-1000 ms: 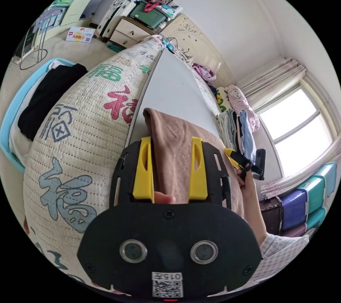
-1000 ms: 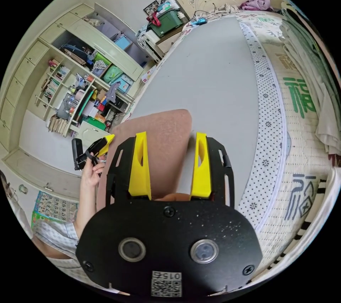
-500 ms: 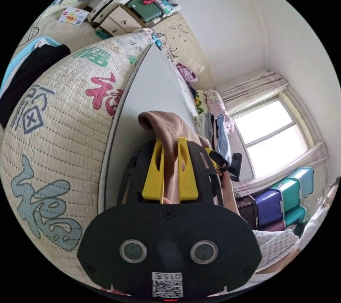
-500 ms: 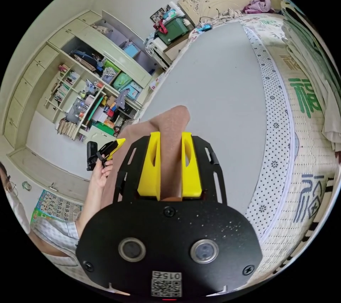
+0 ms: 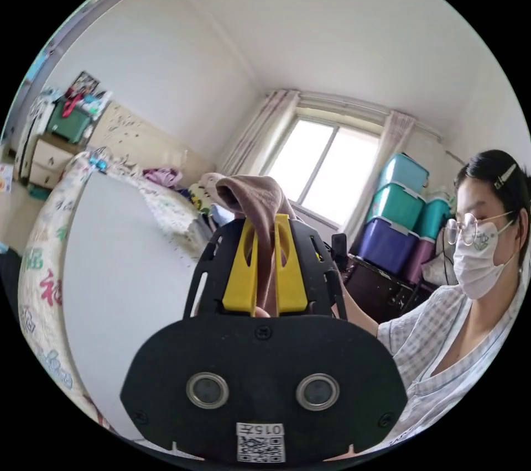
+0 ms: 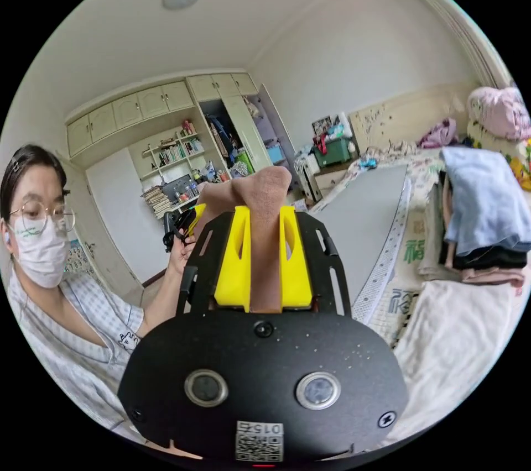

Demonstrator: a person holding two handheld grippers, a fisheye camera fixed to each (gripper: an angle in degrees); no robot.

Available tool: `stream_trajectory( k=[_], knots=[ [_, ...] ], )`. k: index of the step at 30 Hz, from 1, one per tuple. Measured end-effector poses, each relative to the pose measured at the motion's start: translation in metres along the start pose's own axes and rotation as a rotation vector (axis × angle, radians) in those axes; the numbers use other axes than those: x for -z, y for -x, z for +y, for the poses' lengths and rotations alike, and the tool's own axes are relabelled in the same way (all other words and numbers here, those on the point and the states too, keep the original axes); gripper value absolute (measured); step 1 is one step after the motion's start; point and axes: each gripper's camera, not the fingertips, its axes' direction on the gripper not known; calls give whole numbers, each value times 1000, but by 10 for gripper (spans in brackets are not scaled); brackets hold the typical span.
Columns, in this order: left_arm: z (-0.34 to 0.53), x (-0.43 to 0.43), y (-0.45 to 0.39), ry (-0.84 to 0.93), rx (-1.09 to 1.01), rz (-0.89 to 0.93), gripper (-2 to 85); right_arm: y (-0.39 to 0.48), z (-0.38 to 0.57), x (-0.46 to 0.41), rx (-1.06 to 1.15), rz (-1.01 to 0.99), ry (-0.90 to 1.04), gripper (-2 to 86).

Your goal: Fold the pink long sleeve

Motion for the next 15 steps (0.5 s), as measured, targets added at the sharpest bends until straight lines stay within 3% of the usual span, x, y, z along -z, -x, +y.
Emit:
stream_trajectory(
  k=[6, 15],
  knots=[
    [2, -78, -87, 9, -99, 193, 42, 60, -32, 138, 178, 202, -112, 83],
    [67, -246, -120, 155, -10, 365, 44, 17, -30, 247, 85, 403, -102, 83]
  ],
)
